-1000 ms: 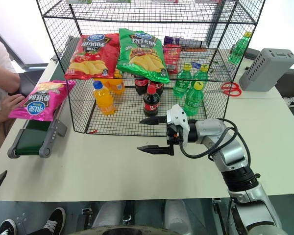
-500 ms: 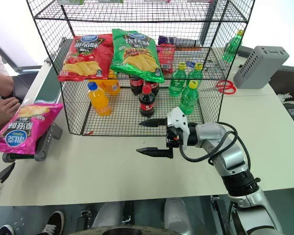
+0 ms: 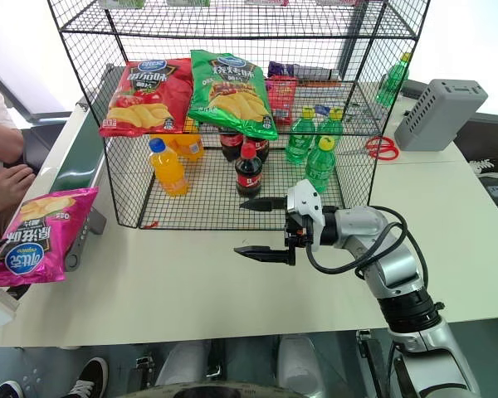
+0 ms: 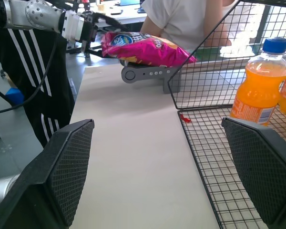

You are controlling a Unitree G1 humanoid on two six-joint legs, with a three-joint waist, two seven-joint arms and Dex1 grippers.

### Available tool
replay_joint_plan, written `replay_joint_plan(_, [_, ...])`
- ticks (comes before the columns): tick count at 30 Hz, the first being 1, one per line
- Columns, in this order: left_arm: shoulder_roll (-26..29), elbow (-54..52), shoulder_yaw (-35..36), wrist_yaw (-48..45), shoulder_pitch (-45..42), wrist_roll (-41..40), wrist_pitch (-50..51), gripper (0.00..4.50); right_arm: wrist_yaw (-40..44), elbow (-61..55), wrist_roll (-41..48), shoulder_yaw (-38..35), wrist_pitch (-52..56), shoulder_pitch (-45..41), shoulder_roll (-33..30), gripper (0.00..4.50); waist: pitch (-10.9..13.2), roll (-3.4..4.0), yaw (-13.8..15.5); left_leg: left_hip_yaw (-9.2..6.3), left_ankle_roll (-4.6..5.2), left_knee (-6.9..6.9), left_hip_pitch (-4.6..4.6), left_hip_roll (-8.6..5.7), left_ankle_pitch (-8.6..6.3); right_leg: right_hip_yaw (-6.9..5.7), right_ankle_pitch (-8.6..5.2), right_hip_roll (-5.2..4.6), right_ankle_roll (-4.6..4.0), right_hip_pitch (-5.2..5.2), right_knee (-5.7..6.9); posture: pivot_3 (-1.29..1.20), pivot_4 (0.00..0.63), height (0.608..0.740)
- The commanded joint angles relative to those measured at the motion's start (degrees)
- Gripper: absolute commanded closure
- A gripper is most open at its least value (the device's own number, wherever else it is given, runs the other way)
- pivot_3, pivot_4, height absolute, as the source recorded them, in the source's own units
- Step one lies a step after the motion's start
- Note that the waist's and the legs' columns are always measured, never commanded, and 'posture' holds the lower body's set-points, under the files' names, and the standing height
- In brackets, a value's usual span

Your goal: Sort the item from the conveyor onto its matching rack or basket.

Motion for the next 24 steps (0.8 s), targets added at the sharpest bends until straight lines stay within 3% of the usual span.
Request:
replay_joint_plan(1, [0.64,-2.30,-0.53,-0.65,-0.30,-3.13,1.50,2.64,-0.45,-2.54,0.49,-1.46,-0.68,0.06,-0.12,0.00,0.00,0.00,0.01,0.00,0.00,0.02,0.00,0.01,0.00,0.00,0.01,0.00,-0.01,0.01,0.01,0.00,0.150,0.740])
replay_joint_plan(5, [0.50,-3.69,-0.16,-0.43,-0.33,-3.72,2.19,4.46,-0.60,-2.94,0.50,-1.44,-0.79,0.62,-0.30,0.00,0.00,0.00,0.04,0.00,0.00,0.05,0.00,0.03,0.00,0.00,0.02,0.02,-0.01,0.01,0.02,0.00,0.150,0.740])
replay_joint_plan(8, [0.55,-4.61,0.59,-1.05,0.04,-5.92,3.03,4.46,-0.71,-2.76,0.13,-1.38,-1.15,0.85,-0.33,0.00,0.00,0.00,0.05,0.00,0.00,0.06,0.00,0.03,0.00,0.00,0.03,0.02,-0.01,0.02,0.02,0.00,0.150,0.740])
replay_joint_plan(16, [0.88,-13.65,4.13,-11.93,0.25,-30.94,13.27,4.46,-0.83,-1.34,-0.40,-1.28,-2.07,0.41,0.07,0.00,0.00,0.00,0.05,-0.01,-0.01,0.11,0.00,0.06,0.00,0.00,0.03,0.02,-0.01,0.02,0.08,0.00,0.150,0.740])
replay_joint_plan(18, [1.68,-19.26,4.97,-19.25,3.20,-40.85,17.80,4.46,-0.79,-0.65,-0.64,-1.35,-2.53,0.09,0.17,0.00,-0.01,-0.03,0.04,-0.01,-0.01,0.12,0.00,0.06,0.01,0.01,0.03,0.02,-0.01,0.03,0.08,0.00,0.150,0.740])
replay_joint_plan(21, [2.69,-29.78,10.00,-29.20,8.74,-59.36,32.40,4.46,-0.45,0.60,-0.50,-2.02,-2.76,-0.32,0.12,0.00,0.02,-0.02,-0.10,-0.01,-0.02,0.15,0.00,0.07,0.01,0.01,0.03,0.03,-0.01,0.03,0.08,0.00,0.150,0.740])
replay_joint_plan(24, [3.25,-38.95,15.96,-31.38,12.20,-76.49,47.64,4.46,0.20,1.51,-0.32,-2.48,-2.85,-0.23,-0.07,0.00,0.05,0.02,-0.05,-0.03,-0.04,0.18,0.00,0.10,0.02,0.01,0.03,0.08,-0.01,0.04,0.11,0.00,0.150,0.740])
